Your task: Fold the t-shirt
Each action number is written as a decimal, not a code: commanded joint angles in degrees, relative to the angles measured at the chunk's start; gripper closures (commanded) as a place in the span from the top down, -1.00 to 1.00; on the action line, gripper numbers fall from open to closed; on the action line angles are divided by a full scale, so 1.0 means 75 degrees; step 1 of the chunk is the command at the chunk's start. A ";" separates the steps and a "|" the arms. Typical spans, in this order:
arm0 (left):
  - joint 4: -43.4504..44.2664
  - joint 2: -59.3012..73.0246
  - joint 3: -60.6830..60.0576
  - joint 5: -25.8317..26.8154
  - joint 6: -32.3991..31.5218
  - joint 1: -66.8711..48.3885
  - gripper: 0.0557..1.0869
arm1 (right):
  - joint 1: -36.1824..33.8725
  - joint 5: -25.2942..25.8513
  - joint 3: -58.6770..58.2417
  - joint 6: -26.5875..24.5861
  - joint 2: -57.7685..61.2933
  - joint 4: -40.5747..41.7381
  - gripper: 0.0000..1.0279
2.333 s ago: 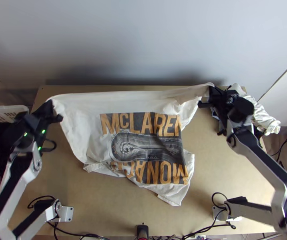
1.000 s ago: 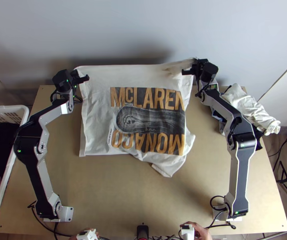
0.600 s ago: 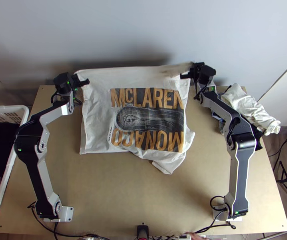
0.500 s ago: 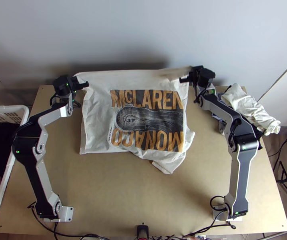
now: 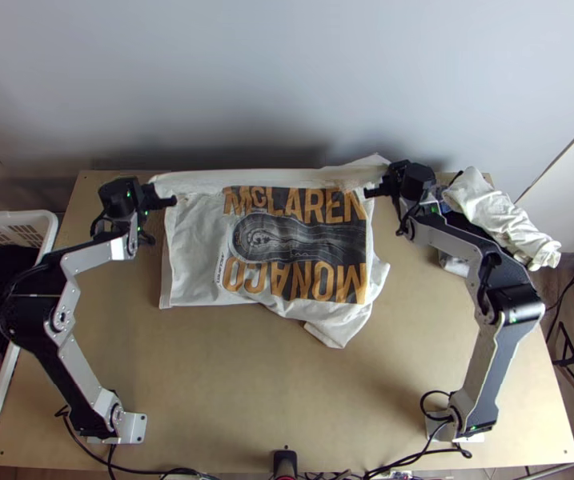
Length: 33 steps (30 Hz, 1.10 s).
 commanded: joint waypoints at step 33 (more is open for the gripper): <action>-0.1749 -0.1780 -0.1816 0.0522 0.0889 0.0355 -0.92 | 0.0299 -0.0641 -0.2702 -0.0672 -0.2324 -0.1301 -0.95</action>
